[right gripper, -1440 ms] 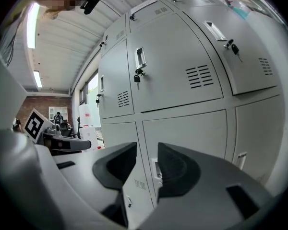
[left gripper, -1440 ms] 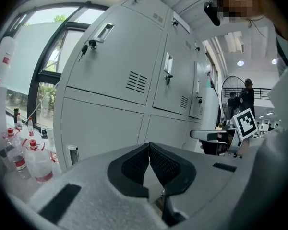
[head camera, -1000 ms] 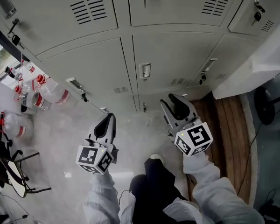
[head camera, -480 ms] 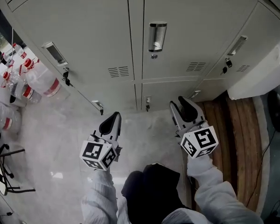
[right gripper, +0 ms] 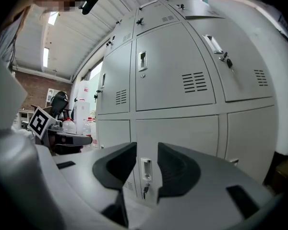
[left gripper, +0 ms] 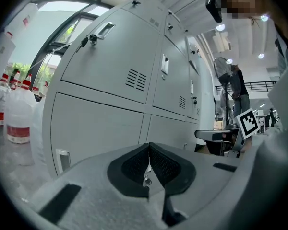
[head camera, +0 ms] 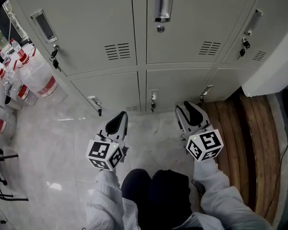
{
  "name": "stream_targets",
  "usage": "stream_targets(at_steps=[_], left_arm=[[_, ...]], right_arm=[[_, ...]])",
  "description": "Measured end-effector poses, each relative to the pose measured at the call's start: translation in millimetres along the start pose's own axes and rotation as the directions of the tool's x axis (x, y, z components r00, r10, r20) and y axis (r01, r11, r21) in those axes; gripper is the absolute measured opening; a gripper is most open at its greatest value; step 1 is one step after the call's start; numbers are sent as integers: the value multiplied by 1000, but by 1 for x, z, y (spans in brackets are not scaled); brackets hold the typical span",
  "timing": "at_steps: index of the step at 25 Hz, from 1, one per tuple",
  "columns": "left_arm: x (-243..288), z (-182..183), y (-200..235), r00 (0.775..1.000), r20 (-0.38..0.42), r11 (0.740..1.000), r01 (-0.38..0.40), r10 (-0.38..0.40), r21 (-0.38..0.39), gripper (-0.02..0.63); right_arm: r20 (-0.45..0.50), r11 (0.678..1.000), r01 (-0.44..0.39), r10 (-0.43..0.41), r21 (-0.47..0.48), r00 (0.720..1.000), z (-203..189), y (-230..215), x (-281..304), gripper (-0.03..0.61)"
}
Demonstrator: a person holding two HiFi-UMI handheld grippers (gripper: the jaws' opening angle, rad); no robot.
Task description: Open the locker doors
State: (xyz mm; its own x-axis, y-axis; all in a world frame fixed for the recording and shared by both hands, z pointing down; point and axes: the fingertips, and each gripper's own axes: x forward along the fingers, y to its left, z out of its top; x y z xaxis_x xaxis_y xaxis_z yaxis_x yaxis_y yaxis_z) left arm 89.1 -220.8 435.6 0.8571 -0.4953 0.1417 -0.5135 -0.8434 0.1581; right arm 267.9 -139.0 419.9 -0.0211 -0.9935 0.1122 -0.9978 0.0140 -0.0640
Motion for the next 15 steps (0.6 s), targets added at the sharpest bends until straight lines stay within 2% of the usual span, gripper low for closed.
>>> stream_targets(at_steps=[4,8,15], left_arm=[[-1,-24,9,999,21,1000,-26,26,-17,11],[0,-49,18,998,4,998,-58,58,-34,11],[0,-73,33,995,-18,994,-95,94,-49,11]], right_arm=[[-10,1000,2,-2,21,1000,-28,3,3,120],[-48,999,3,-1,43,999,-57,7,8,118],[-66,999,10,-7,50,998,-81,10,28,118]])
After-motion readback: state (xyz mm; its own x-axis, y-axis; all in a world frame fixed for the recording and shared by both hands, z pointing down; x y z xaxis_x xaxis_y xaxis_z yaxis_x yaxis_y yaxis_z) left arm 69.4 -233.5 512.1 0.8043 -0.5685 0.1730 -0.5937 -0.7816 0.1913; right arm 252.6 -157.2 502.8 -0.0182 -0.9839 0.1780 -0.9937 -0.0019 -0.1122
